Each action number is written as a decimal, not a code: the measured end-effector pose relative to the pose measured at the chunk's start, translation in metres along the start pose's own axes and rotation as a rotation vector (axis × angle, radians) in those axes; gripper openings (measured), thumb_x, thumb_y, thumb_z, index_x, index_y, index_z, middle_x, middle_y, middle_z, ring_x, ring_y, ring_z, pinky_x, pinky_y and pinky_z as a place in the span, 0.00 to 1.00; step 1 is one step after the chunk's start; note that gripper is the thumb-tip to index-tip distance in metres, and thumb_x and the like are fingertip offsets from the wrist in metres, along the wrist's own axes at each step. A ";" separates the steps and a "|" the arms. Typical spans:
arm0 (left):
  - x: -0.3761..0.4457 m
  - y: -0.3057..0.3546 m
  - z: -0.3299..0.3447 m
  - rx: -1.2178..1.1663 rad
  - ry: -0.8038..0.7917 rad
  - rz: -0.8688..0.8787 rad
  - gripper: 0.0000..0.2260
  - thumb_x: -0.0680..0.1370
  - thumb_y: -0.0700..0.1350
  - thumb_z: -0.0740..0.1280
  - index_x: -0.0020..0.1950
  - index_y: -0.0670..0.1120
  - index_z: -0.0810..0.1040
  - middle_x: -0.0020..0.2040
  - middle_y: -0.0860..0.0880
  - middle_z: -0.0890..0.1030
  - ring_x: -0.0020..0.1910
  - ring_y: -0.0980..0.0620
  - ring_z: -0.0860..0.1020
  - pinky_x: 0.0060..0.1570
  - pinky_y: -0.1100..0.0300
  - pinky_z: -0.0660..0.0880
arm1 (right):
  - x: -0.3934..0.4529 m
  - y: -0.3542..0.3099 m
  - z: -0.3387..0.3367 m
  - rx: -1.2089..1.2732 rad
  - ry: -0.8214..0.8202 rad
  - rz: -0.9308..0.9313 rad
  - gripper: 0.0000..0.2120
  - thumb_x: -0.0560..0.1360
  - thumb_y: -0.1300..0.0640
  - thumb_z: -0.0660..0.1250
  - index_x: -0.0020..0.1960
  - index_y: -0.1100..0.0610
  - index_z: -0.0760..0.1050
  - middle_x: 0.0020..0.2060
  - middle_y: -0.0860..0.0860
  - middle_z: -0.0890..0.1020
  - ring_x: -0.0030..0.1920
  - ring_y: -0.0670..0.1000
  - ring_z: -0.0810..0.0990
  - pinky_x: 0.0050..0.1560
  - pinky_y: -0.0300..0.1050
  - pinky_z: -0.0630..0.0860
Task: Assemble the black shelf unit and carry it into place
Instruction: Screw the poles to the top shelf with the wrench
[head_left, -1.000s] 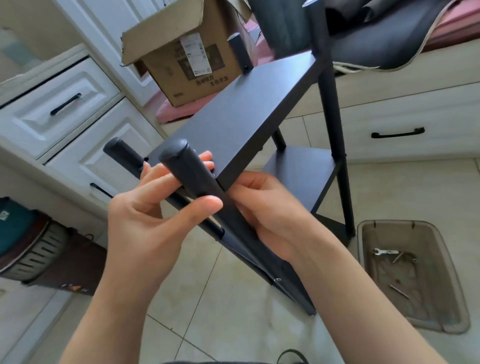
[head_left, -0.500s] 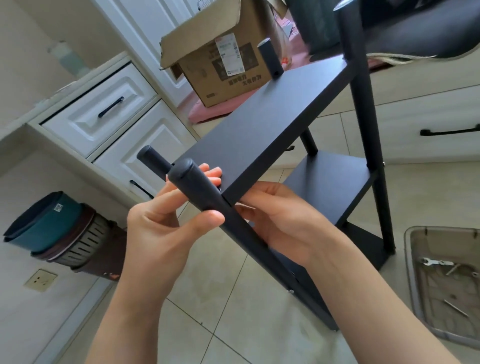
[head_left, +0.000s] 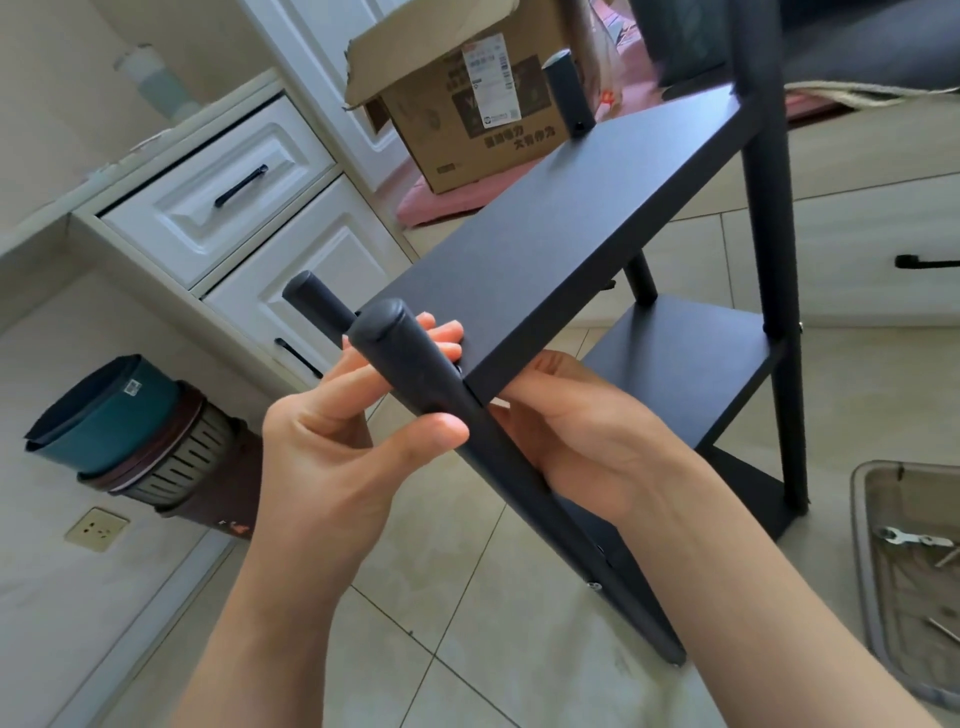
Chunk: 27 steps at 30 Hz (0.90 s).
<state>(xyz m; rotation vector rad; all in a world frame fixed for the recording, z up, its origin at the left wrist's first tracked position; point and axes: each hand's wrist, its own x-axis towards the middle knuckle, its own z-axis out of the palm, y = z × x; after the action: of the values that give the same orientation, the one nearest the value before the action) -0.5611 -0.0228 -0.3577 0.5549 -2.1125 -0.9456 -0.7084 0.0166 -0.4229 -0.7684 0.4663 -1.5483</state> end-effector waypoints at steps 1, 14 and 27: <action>-0.001 0.000 0.001 0.013 0.004 0.000 0.17 0.65 0.48 0.74 0.53 0.60 0.86 0.57 0.58 0.85 0.66 0.55 0.78 0.70 0.54 0.71 | 0.000 0.000 0.000 -0.004 -0.009 0.008 0.03 0.68 0.53 0.74 0.42 0.49 0.85 0.41 0.45 0.84 0.43 0.44 0.82 0.55 0.44 0.72; -0.017 0.017 0.020 -0.001 0.109 0.008 0.15 0.64 0.53 0.75 0.49 0.64 0.86 0.55 0.57 0.86 0.61 0.49 0.81 0.63 0.47 0.75 | -0.025 -0.034 0.008 -0.001 0.027 0.213 0.06 0.69 0.58 0.68 0.34 0.53 0.79 0.26 0.46 0.72 0.25 0.42 0.68 0.34 0.39 0.57; -0.047 -0.009 -0.044 -0.141 0.261 -0.247 0.18 0.66 0.55 0.74 0.55 0.57 0.86 0.57 0.46 0.85 0.61 0.45 0.82 0.60 0.50 0.78 | 0.020 0.032 0.054 0.100 0.027 0.388 0.20 0.67 0.53 0.72 0.57 0.58 0.83 0.49 0.53 0.83 0.48 0.50 0.80 0.54 0.41 0.75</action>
<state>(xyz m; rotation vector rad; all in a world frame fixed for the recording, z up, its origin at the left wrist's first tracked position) -0.4964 -0.0183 -0.3663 0.8328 -1.7575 -1.0848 -0.6478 0.0009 -0.4040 -0.5430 0.5200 -1.2106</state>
